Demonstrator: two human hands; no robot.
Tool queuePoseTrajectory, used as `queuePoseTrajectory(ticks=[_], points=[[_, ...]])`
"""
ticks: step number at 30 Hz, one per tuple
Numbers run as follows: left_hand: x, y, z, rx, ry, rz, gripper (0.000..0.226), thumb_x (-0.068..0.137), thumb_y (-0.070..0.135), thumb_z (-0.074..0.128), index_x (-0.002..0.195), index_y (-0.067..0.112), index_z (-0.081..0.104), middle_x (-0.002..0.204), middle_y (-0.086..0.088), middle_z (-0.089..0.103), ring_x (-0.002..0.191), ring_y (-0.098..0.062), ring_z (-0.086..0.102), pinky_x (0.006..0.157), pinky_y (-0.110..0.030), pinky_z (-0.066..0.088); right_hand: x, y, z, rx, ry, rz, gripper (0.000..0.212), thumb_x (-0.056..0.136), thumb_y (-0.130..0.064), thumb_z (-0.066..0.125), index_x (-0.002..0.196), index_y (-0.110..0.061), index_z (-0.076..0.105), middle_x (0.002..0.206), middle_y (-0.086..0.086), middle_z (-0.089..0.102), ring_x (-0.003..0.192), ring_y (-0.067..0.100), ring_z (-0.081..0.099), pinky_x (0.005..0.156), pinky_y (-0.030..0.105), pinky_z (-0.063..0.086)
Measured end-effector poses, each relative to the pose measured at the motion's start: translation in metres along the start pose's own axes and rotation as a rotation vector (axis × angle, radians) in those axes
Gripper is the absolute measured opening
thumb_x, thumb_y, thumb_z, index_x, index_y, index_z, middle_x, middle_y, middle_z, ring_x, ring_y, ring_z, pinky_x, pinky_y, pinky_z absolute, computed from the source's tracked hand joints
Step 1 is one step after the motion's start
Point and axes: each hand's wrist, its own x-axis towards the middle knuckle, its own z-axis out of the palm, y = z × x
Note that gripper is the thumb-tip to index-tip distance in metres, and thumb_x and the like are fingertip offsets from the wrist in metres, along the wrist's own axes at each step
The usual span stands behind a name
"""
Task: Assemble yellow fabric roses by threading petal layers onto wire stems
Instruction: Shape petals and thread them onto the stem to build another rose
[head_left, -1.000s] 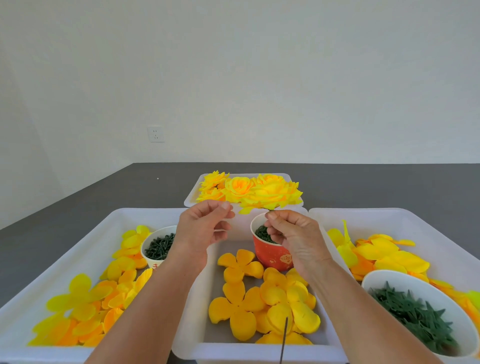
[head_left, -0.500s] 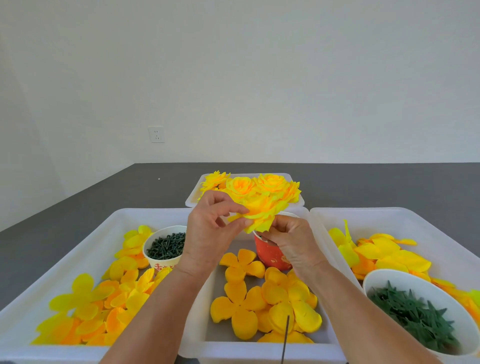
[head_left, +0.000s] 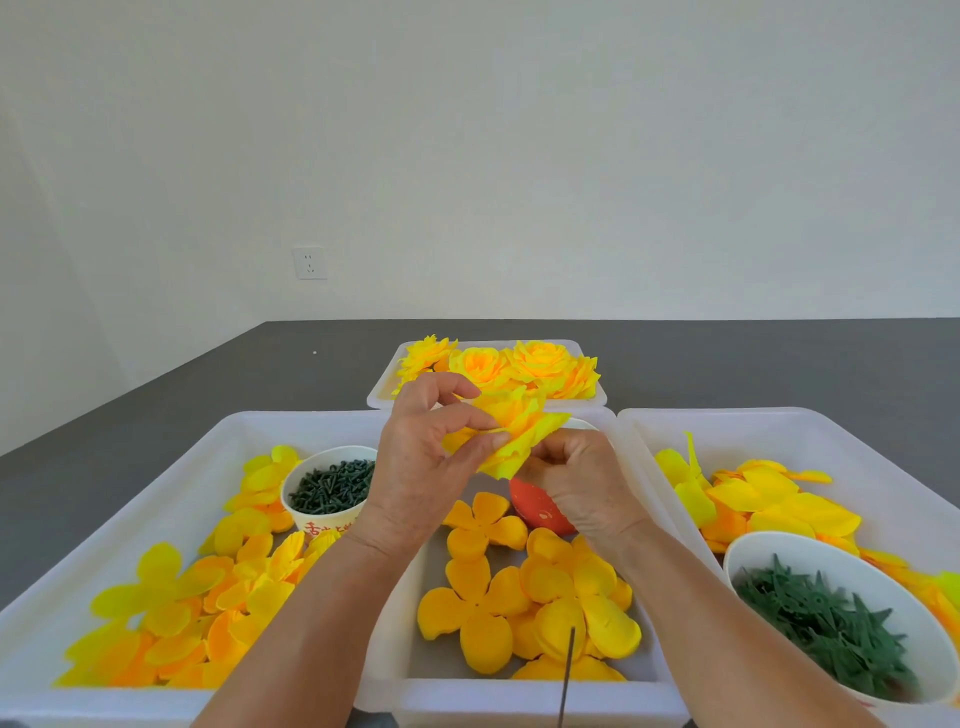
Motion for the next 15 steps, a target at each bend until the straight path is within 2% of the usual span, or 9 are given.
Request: queuePoseTrajectory(ticks=[2, 5, 8, 10, 12, 15], points=[[-0.0007, -0.0007, 0.0008, 0.009, -0.007, -0.013, 0.009, 0.078, 0.012, 0.072, 0.073, 0.005, 0.071, 0.100, 0.003, 0.056, 0.099, -0.020, 0.051, 0.081, -0.018, 0.040, 0.0001, -0.0005, 0.0002, 0.001, -0.009, -0.013, 0.018, 0.080, -0.018, 0.073, 0.069, -0.032, 0.070, 0.063, -0.023, 0.066, 0.063, -0.011, 0.059, 0.059, 0.003, 0.041], [-0.0016, -0.0012, 0.0012, -0.051, 0.017, -0.066, 0.023, 0.084, 0.013, 0.065, 0.068, -0.002, 0.067, 0.096, 0.012, 0.056, 0.103, -0.020, 0.051, 0.083, -0.012, 0.036, -0.0013, -0.0029, 0.0007, 0.036, -0.054, -0.071, 0.026, 0.081, -0.014, 0.071, 0.074, -0.040, 0.068, 0.066, -0.031, 0.065, 0.071, -0.014, 0.061, 0.063, 0.000, 0.042], [-0.0011, -0.0009, 0.0014, -0.083, 0.042, -0.088, 0.023, 0.085, 0.018, 0.062, 0.073, 0.000, 0.069, 0.097, 0.008, 0.058, 0.103, -0.019, 0.051, 0.083, -0.007, 0.035, -0.0015, -0.0039, -0.0001, 0.062, -0.039, -0.047, 0.022, 0.079, -0.020, 0.073, 0.068, -0.038, 0.069, 0.068, -0.029, 0.067, 0.071, -0.014, 0.061, 0.061, -0.001, 0.041], [-0.0011, 0.0008, 0.0007, -0.082, 0.069, -0.071, 0.023, 0.080, 0.028, 0.062, 0.082, 0.008, 0.072, 0.102, 0.000, 0.058, 0.104, -0.015, 0.052, 0.083, -0.006, 0.035, -0.0008, -0.0024, -0.0023, 0.081, 0.013, -0.003, 0.015, 0.080, -0.023, 0.072, 0.071, -0.034, 0.071, 0.070, -0.026, 0.069, 0.071, -0.012, 0.061, 0.061, 0.001, 0.041], [-0.0016, 0.0031, -0.0010, -0.101, 0.116, -0.070, 0.027, 0.071, 0.037, 0.067, 0.086, 0.015, 0.072, 0.103, -0.001, 0.057, 0.103, -0.009, 0.052, 0.082, -0.008, 0.037, -0.0007, -0.0009, -0.0040, 0.076, 0.050, 0.020, 0.013, 0.082, -0.026, 0.070, 0.073, -0.035, 0.071, 0.071, -0.025, 0.069, 0.075, -0.005, 0.062, 0.065, 0.008, 0.043], [-0.0025, 0.0035, -0.0017, -0.041, 0.131, -0.059, 0.027, 0.063, 0.031, 0.080, 0.083, 0.014, 0.072, 0.097, 0.002, 0.056, 0.098, -0.006, 0.052, 0.080, -0.009, 0.039, -0.0008, -0.0024, -0.0047, 0.076, 0.088, 0.037, 0.014, 0.082, -0.030, 0.070, 0.070, -0.037, 0.070, 0.068, -0.025, 0.067, 0.077, 0.003, 0.062, 0.066, 0.017, 0.043]])
